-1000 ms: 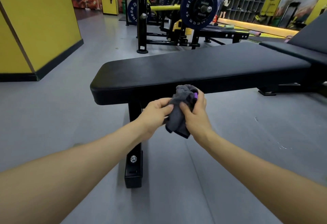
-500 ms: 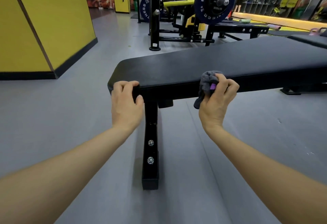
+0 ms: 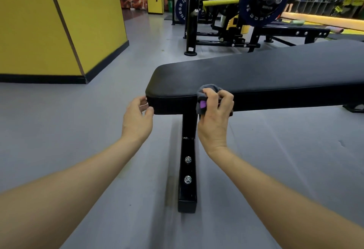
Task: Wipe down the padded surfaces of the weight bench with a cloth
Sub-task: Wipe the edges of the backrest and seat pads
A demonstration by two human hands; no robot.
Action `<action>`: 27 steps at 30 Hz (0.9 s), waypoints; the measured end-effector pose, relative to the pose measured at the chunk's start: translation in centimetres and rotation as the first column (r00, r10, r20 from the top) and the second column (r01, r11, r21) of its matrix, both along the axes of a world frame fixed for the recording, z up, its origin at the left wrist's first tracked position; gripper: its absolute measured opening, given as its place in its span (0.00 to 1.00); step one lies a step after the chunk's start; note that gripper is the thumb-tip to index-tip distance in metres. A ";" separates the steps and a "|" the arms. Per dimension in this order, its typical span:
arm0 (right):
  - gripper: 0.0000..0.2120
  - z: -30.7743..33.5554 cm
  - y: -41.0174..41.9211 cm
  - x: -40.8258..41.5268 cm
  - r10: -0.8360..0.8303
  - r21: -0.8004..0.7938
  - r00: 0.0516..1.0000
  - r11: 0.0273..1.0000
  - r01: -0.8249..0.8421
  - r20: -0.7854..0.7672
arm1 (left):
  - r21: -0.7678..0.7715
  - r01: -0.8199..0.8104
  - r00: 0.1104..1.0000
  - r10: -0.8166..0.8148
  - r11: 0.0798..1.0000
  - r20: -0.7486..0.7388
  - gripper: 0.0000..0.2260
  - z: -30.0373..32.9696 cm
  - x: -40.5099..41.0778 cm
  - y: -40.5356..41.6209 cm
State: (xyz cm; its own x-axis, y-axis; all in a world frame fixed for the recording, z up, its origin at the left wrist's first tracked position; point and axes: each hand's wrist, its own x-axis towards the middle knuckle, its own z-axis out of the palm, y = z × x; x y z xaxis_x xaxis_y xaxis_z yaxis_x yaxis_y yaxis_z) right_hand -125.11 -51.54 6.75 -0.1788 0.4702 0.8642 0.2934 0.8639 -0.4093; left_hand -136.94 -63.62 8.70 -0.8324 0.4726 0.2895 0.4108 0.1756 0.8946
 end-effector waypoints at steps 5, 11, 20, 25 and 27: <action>0.28 -0.4 -1.7 -1.9 0.080 -0.014 0.995 0.997 -0.079 0.065 | 0.027 0.024 0.999 -0.025 0.999 0.036 0.14 0.3 -0.3 -0.4; 0.29 -1.0 -5.3 -6.1 0.252 -0.072 0.951 0.968 -0.242 0.179 | 0.146 0.136 0.964 -0.165 0.980 0.211 0.11 0.1 -1.5 -1.2; 0.24 0.2 -9.5 -9.1 0.598 -0.347 0.773 0.786 -0.512 0.215 | 0.257 -0.038 0.827 -0.114 0.966 0.550 0.18 0.2 -4.9 -3.6; 0.22 3.3 -10.1 -9.3 0.648 -0.530 0.745 0.692 -0.490 0.157 | 0.105 -0.101 0.766 0.010 0.989 0.643 0.19 1.9 -5.0 -5.1; 0.23 4.9 -10.0 -9.1 0.664 -0.624 0.737 0.632 -0.461 0.128 | 0.062 -0.089 0.740 0.024 0.994 0.672 0.21 3.9 -4.3 -5.5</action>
State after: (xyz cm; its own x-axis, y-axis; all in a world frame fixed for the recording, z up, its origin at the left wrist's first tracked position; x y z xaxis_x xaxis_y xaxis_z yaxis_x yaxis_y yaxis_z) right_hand -134.24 -61.52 11.69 -0.7761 0.5244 0.3501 0.0209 0.5764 -0.8169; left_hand -141.23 -69.12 12.60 -0.8511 0.4194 -0.3159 -0.3073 0.0898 0.9474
